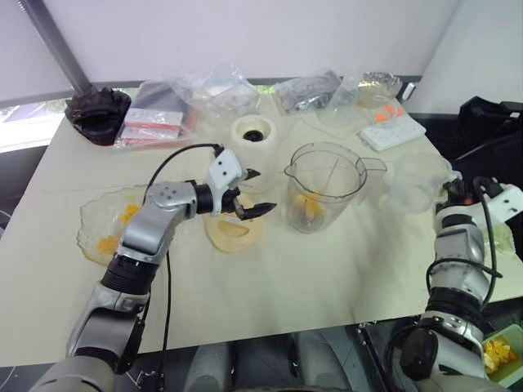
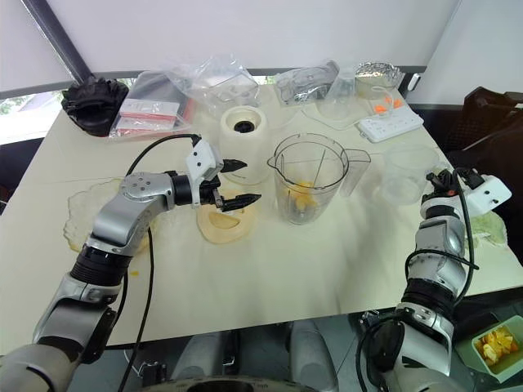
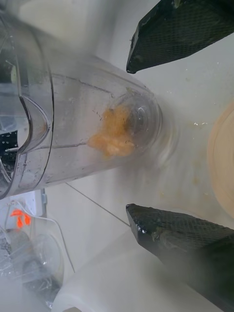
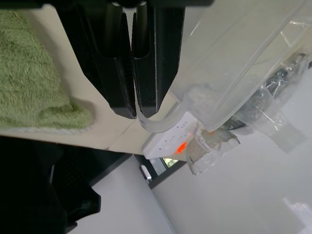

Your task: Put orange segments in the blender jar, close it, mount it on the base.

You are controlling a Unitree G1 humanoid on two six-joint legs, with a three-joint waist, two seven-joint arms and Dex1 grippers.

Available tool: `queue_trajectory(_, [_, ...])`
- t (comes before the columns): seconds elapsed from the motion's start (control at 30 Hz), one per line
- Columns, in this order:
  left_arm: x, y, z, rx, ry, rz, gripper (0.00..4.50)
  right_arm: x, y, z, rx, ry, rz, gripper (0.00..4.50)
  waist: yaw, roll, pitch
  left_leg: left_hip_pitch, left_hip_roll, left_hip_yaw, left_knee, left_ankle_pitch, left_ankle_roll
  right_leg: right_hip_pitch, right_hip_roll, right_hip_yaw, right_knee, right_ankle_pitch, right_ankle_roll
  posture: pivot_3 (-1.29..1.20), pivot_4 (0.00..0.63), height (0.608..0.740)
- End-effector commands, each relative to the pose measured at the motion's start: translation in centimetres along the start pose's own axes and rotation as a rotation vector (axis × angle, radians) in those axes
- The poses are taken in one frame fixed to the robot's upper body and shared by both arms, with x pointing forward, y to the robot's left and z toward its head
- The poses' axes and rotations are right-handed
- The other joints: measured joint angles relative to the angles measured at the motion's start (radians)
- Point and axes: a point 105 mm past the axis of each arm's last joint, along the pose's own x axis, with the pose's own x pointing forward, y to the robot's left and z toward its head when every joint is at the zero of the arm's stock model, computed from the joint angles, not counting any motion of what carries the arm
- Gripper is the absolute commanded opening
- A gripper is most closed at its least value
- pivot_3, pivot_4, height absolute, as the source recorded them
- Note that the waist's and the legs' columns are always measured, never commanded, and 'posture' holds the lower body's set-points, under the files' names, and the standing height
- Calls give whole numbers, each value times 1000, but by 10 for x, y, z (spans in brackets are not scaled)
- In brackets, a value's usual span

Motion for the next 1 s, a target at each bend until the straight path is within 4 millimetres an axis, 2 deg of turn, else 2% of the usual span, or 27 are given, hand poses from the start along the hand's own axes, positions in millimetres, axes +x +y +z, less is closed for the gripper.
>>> queue_trajectory(0.03, [-3,1,14,36,-38,7,4500,10,4,23,-15,-90,24,59,-1,0,0,0,0,0,0,0,0,0,0,0,0,0,0,0,150,740])
queue_trajectory(0.2, [-3,0,15,36,-41,8,4500,10,-5,11,-28,-69,-7,59,-1,0,0,0,0,0,0,0,0,0,0,0,0,0,0,0,150,740])
queue_trajectory(0.37, [-2,-2,14,31,-45,10,4500,1,-17,-2,-61,-26,-34,59,-3,0,0,0,0,0,0,0,0,0,0,0,0,0,0,0,150,740])
queue_trajectory(0.73, [3,-4,15,26,-54,-3,4500,-11,-28,-5,-139,8,-31,59,-20,0,0,2,0,0,0,0,0,1,0,1,0,0,0,0,150,740])
queue_trajectory(0.83, [5,-5,15,25,-56,-8,4500,-12,-29,-5,-142,12,-35,973,-21,0,0,2,0,0,0,0,0,1,0,1,0,0,0,0,150,740])
queue_trajectory(1.0, [6,-5,14,23,-57,-17,4500,-17,-32,-6,-189,20,-37,3487,-22,0,0,2,0,0,0,0,0,1,0,1,0,0,0,0,150,740])
